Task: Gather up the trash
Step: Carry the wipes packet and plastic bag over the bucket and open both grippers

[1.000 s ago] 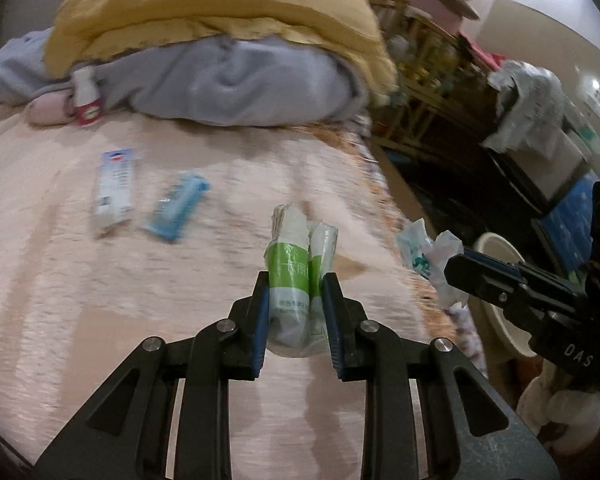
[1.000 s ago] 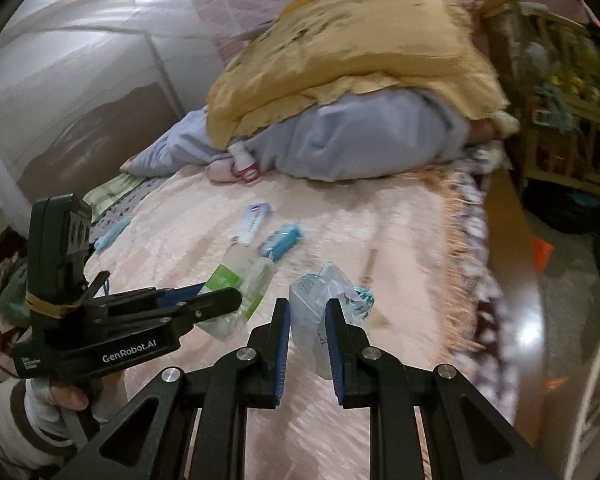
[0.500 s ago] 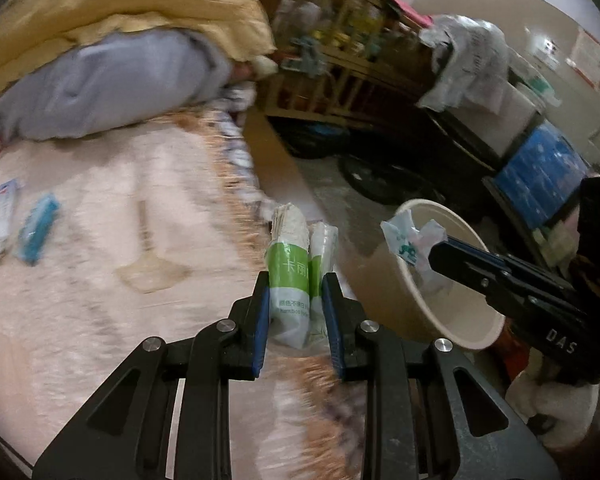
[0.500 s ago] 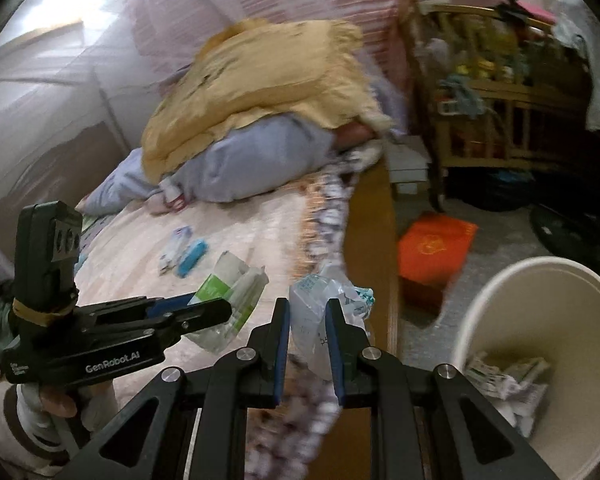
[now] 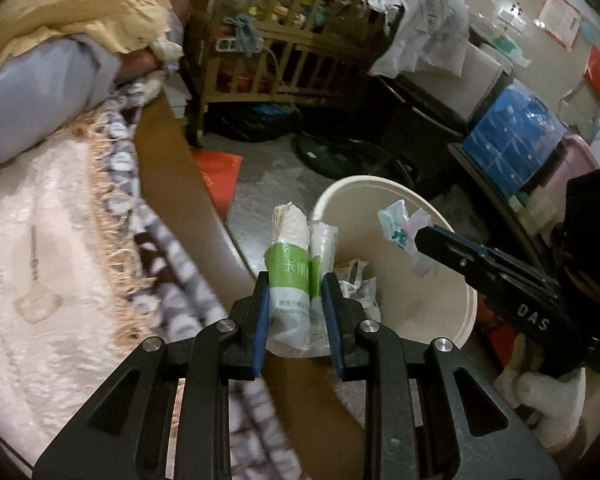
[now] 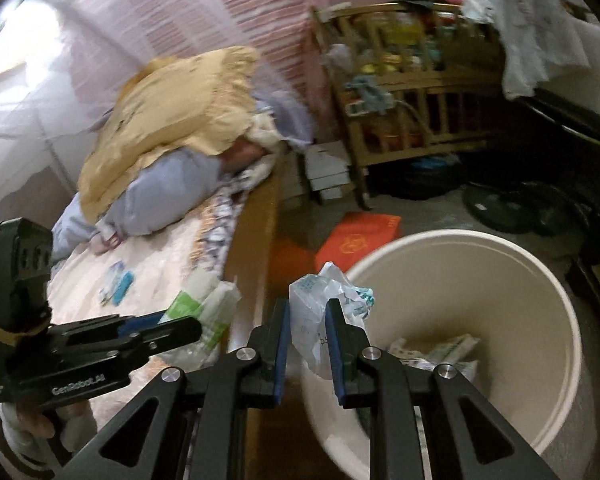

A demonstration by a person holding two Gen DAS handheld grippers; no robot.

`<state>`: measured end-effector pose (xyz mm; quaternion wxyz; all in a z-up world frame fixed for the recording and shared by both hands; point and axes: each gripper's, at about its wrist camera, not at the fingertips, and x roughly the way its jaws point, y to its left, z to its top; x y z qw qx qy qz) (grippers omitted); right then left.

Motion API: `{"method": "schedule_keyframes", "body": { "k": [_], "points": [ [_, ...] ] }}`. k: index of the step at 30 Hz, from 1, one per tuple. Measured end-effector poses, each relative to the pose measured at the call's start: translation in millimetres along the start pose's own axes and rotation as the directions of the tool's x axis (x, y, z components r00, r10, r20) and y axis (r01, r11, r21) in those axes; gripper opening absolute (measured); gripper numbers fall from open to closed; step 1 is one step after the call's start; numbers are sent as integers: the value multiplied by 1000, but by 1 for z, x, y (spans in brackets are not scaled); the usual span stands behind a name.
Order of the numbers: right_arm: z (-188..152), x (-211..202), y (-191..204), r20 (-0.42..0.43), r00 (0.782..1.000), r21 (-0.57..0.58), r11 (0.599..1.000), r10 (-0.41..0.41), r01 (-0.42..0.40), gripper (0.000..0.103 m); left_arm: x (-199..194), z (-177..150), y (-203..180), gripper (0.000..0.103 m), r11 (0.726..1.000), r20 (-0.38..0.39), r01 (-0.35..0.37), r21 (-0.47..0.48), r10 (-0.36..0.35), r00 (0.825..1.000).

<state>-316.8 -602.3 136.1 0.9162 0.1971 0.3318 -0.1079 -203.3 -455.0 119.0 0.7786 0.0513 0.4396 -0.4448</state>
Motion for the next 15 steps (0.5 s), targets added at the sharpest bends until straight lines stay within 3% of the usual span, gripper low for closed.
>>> {"method": "schedule_keyframes", "body": {
  "k": [15],
  "points": [
    [-6,-6,-65,6,995,182,978,-104,101,18,54,8,-40,25,992,-69,128,-10,-128,989]
  ]
}}
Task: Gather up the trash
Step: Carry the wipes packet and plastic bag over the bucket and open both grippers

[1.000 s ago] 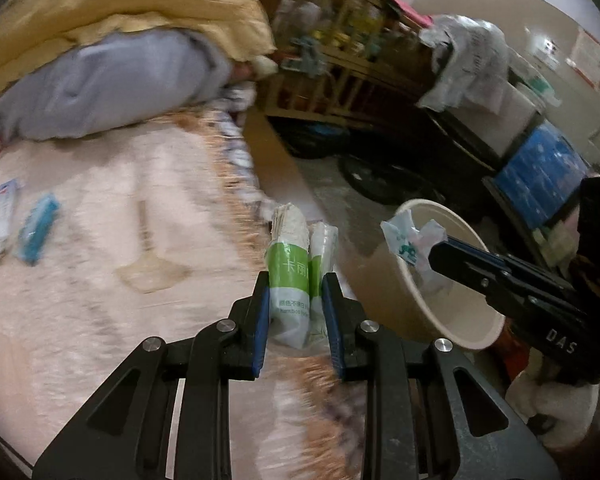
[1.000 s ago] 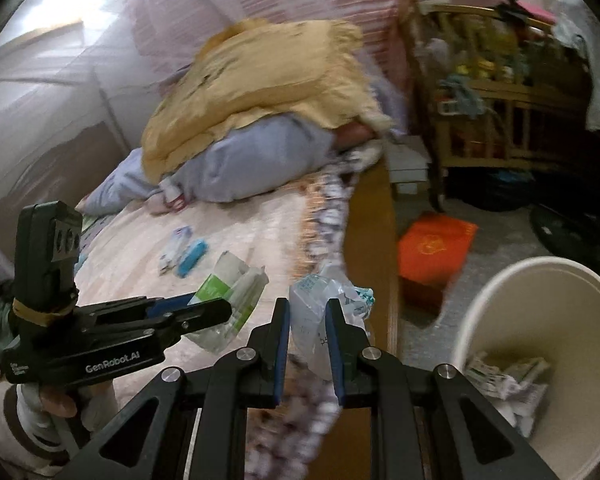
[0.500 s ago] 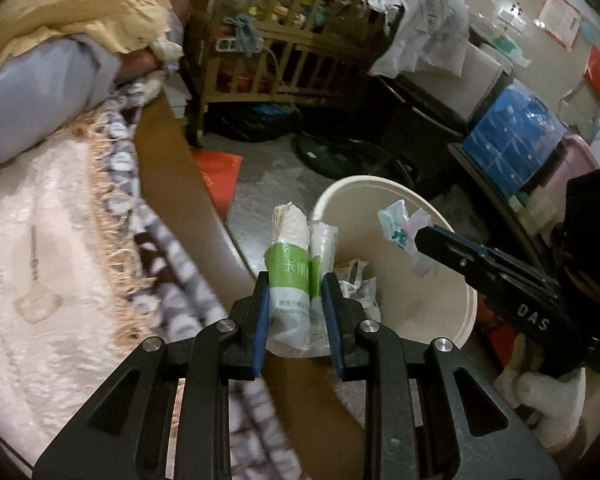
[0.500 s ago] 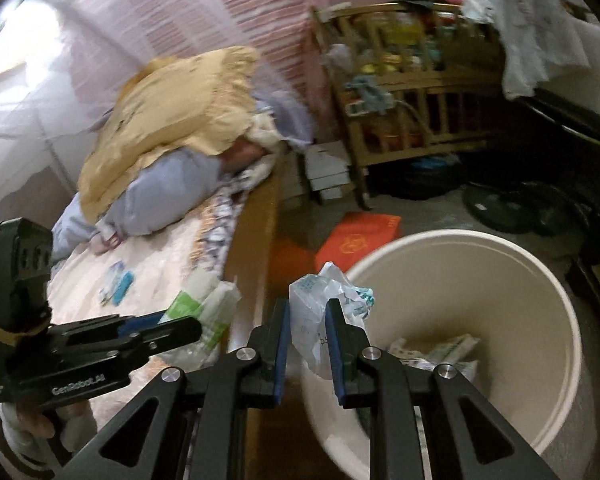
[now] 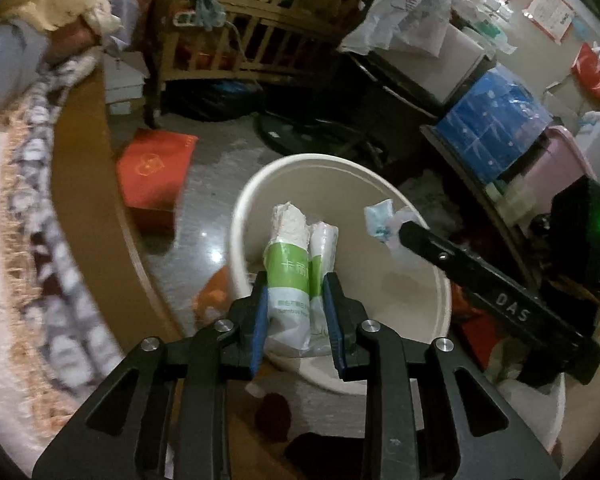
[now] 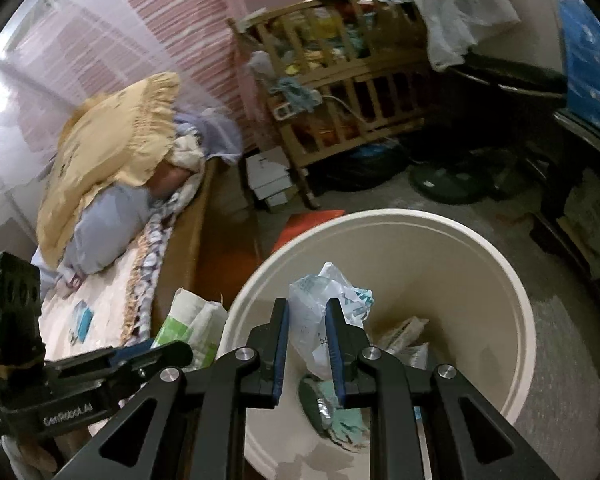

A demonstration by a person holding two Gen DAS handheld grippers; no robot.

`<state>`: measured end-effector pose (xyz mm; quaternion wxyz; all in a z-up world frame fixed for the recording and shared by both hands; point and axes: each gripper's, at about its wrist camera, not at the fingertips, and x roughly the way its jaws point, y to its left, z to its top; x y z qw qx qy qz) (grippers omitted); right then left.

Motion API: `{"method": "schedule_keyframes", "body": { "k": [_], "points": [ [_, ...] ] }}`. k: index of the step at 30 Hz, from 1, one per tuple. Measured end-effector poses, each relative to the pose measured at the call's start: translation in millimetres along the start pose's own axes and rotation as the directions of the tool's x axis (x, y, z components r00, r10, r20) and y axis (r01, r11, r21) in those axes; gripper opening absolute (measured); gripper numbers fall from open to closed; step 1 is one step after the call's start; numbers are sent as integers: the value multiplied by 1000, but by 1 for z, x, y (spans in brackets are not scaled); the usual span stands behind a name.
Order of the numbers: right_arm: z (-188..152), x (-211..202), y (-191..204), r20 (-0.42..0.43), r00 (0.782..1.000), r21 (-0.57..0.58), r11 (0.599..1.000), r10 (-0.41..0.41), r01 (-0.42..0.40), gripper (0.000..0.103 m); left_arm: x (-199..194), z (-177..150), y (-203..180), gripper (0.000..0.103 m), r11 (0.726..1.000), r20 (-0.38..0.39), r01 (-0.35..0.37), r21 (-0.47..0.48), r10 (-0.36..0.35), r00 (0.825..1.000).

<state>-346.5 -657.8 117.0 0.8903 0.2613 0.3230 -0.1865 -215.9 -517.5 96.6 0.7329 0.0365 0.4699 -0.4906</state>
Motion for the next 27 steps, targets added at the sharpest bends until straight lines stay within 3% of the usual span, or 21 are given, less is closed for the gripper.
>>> {"method": "schedule_keyframes", "body": {
  "k": [1,3,4,10,19,27],
  "points": [
    [0,0,-2,1,1000,10,1000,-4,4,21,2,0,-2,28,1000,2,9,1,-9,1000],
    [2,-1,-5,8,1000,29,999,-17,17,40,6,1,-5,40,1000,-1,17,1,-17,1000],
    [2,-2,-6,11,1000,34,999,-15,15,41,7,1,-5,45,1000,-4,23,-4,-23,1000],
    [0,1,-3,-7,1000,21,1000,-9,9,41,3,0,-2,48,1000,-4,15,10,-15,1000],
    [-4,10,17,-28,1000,-31,1000,2,-3,41,-30,-8,25,48,995,40,-96,0,96,995],
    [-11,14,23,-56,998,-45,999,7,-10,42,-69,-21,62,48,987,71,-150,-59,155,985]
  ]
}}
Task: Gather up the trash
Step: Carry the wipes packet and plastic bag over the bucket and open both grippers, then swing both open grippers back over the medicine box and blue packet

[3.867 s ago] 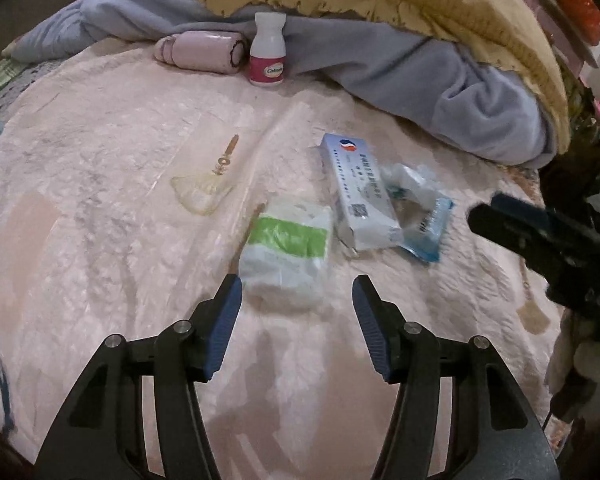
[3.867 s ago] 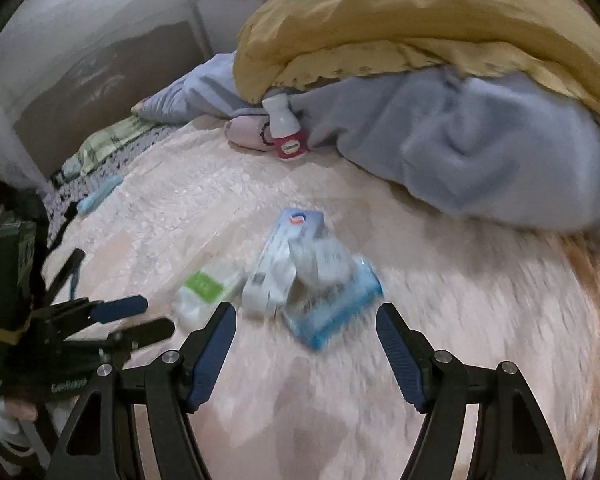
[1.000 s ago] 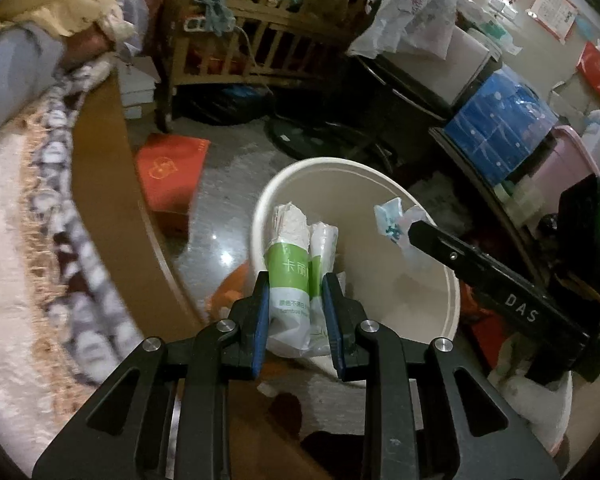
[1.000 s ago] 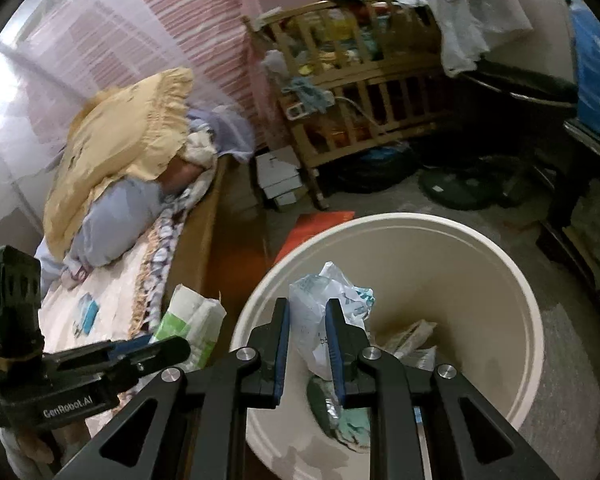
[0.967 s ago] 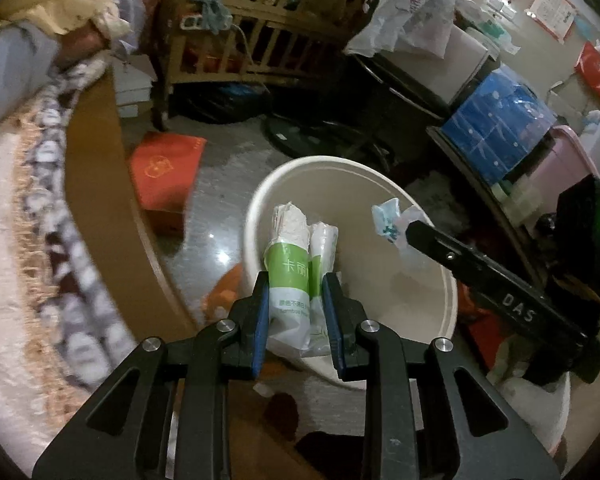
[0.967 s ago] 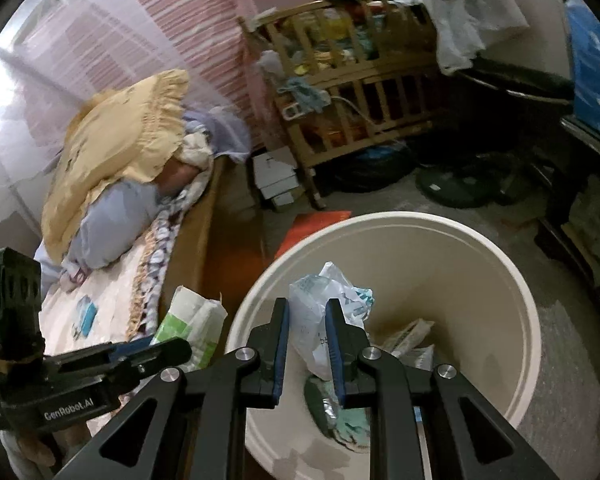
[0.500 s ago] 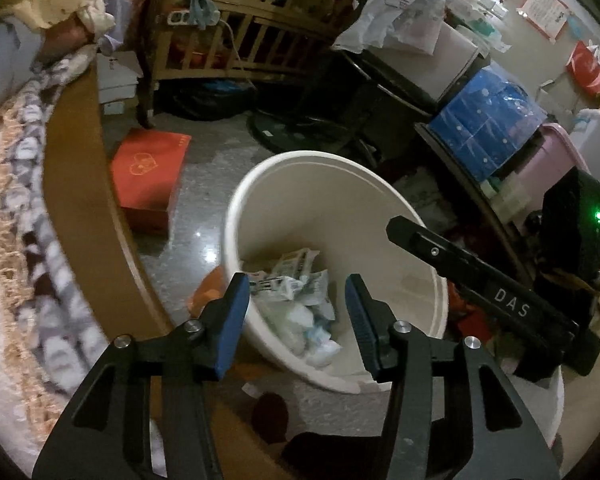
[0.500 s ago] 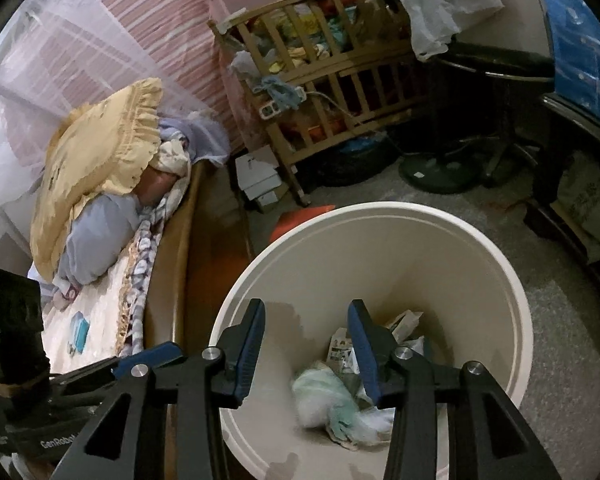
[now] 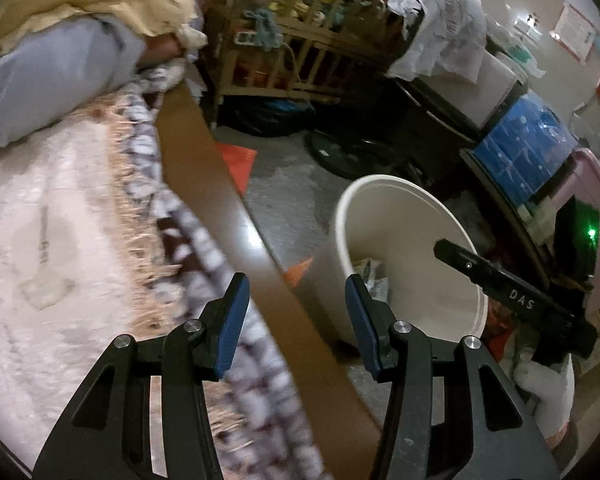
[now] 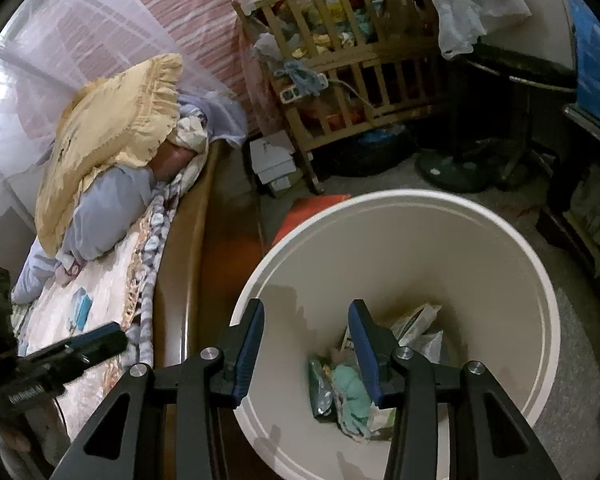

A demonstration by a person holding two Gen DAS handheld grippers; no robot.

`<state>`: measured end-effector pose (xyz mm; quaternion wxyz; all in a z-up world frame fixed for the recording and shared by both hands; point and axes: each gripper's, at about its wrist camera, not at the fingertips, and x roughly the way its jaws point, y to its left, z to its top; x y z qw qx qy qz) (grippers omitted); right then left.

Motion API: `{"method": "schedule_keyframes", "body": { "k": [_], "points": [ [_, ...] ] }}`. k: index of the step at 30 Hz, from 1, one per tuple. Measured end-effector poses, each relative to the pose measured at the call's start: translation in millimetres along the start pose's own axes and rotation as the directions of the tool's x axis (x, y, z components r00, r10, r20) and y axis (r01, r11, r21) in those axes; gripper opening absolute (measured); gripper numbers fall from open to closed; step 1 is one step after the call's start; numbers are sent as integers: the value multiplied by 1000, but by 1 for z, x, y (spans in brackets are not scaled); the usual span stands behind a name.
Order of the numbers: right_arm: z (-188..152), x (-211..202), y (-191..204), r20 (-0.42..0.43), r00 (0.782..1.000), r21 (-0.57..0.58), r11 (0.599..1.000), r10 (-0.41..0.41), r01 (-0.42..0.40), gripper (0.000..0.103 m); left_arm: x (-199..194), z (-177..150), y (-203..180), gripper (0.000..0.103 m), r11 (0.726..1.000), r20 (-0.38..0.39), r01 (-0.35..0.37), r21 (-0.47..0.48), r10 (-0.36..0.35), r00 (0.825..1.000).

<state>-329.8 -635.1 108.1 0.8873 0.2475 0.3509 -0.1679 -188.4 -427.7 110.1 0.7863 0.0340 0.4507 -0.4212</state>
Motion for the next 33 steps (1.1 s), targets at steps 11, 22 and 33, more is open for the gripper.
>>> {"method": "schedule_keyframes", "body": {
  "k": [11,22,33],
  "points": [
    [1,11,29,-27,999,-71,997,40,-42,44,-31,-10,50,48,995,34,-92,-38,93,995],
    [0,28,108,-94,981,-186,965,168,-183,59,-69,-21,116,48,959,57,-277,-67,281,958],
    [-21,57,231,-206,938,-341,878,278,-335,60,-114,-35,184,48,907,75,-390,-157,405,911]
  ]
}}
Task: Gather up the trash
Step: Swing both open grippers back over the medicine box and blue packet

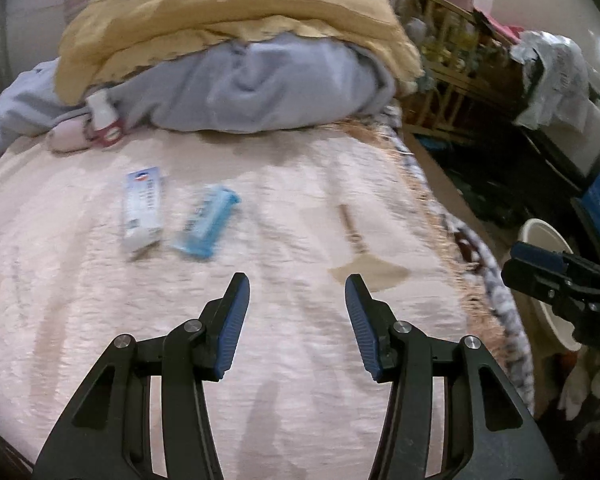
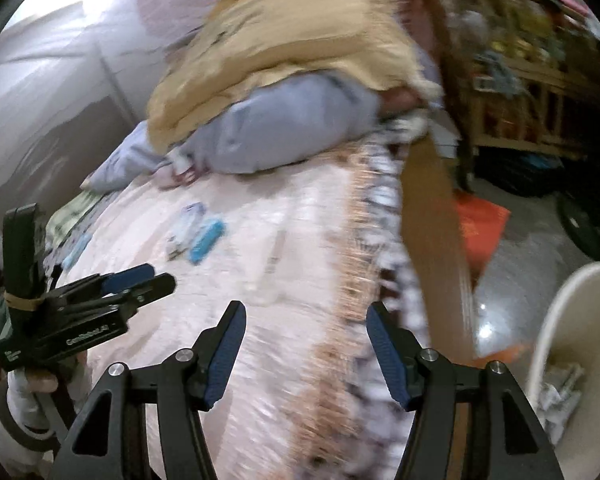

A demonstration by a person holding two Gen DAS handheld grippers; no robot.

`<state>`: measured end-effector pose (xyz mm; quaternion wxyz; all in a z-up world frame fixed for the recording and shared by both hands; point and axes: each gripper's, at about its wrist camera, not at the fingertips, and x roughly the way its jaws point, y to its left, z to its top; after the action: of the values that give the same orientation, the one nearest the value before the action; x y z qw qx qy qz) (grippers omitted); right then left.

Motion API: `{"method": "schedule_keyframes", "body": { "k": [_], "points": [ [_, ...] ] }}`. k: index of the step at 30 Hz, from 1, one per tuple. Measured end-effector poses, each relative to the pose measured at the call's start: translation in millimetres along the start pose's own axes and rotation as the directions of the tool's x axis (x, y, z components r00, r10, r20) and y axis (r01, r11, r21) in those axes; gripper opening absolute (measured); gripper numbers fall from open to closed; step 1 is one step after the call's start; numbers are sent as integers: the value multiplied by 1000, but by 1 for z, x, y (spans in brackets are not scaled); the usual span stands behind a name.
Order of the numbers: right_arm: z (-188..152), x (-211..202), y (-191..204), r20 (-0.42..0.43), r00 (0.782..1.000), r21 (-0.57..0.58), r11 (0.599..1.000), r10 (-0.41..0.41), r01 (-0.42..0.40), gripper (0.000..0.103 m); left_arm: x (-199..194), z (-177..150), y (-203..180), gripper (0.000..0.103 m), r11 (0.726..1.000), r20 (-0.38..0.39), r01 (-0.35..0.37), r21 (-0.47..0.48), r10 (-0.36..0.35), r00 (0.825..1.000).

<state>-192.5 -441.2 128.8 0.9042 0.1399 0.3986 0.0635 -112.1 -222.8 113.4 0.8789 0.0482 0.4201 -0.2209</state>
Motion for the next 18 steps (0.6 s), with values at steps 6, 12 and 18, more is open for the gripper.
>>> {"method": "schedule_keyframes", "body": {
  "k": [6,12,18],
  "points": [
    [14,31,42,-24,999,-56,998,35,-36,61,-4,-4,40,48,998,-3,-46,-47,46,999],
    [25,67,81,-70,995,-88,993,71,-77,64,-8,-9,77,48,992,-12,-78,-97,77,997],
    [31,104,110,-114,989,-92,990,99,-109,66,-13,-14,116,48,982,-18,-98,-163,96,995]
  ]
}}
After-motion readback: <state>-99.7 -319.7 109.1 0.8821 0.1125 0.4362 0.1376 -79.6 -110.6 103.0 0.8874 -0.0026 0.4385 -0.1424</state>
